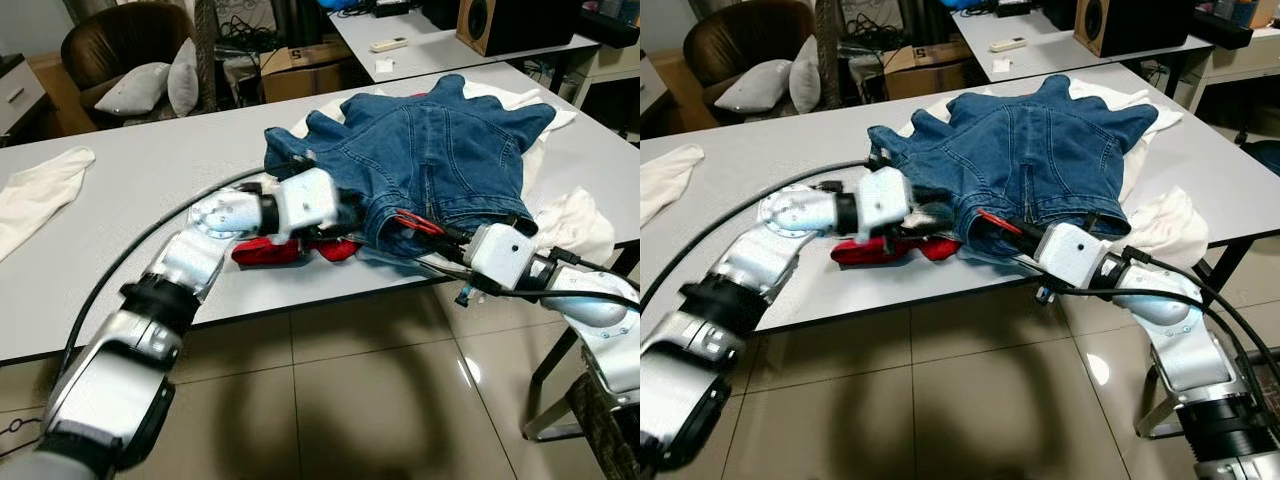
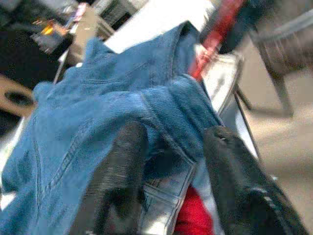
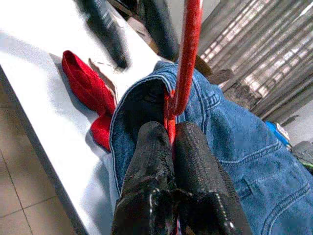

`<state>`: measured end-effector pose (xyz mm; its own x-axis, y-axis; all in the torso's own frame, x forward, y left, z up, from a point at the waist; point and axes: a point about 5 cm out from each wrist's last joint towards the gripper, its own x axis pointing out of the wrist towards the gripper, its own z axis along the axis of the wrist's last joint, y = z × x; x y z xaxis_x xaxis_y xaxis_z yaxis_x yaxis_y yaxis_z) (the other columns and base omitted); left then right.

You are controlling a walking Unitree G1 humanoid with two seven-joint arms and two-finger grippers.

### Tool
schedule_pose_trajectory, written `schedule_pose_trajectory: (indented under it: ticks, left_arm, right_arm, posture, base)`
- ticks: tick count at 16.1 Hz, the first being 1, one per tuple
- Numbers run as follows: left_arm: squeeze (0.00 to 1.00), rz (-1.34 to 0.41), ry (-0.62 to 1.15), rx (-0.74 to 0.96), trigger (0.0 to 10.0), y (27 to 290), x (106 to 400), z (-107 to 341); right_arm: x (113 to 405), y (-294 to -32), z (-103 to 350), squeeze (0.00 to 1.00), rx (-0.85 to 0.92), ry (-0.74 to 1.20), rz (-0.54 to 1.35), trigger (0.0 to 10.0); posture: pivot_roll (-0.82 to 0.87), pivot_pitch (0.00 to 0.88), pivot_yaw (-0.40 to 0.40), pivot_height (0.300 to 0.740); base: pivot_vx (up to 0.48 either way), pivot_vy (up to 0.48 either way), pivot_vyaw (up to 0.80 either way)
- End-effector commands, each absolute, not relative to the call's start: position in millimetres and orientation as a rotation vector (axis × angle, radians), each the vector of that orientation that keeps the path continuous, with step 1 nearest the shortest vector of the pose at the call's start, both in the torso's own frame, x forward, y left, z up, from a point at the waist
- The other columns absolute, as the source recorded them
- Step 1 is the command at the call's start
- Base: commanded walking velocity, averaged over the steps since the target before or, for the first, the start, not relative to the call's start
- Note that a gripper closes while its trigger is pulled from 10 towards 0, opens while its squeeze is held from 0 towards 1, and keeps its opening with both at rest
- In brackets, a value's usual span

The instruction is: Hang hanger

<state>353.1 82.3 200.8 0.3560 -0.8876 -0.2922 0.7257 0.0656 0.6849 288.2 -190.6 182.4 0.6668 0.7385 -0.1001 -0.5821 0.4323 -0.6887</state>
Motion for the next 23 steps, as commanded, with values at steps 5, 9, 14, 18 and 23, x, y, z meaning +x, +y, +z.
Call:
schedule_pose_trajectory:
  ticks: [5,9,14,18,23]
  left_arm:
    - [0.0,-1.141,-0.249,1.205,10.0,82,365,182]
    - [0.0,-1.024,-0.436,1.141,10.0,72,372,207]
    - [0.0,-1.224,-0.194,1.117,10.0,97,362,167]
    - [0.0,-1.238,-0.204,1.014,10.0,105,360,172]
    - [0.0,-1.209,-0.419,0.904,10.0,93,364,217]
  right_arm:
    - [290,-192,196,0.0,-0.747,-0.28,0.849,10.0]
    - [287,-191,194,0.0,-0.75,-0.272,0.87,10.0]
    - [290,-193,194,0.0,-0.757,-0.254,0.867,10.0]
    - [293,-193,193,0.0,-0.767,-0.233,0.906,10.0]
    - [292,-190,193,0.0,-0.772,-0.234,0.94,10.0]
  posture:
    - [-0.12,0.0,0.129,0.74]
    - [-0.13,0.0,0.138,0.74]
    - [-0.13,0.0,0.097,0.74]
    - [-0.13,0.0,0.063,0.74]
    - [-0.13,0.0,0.054,0.74]
  base:
    - [0.0,0.0,0.0]
    - [0.0,0.0,0.0]
    - [0.0,0.0,0.0]
    - [0.0,0.0,0.0]
    - [0.0,0.0,0.0]
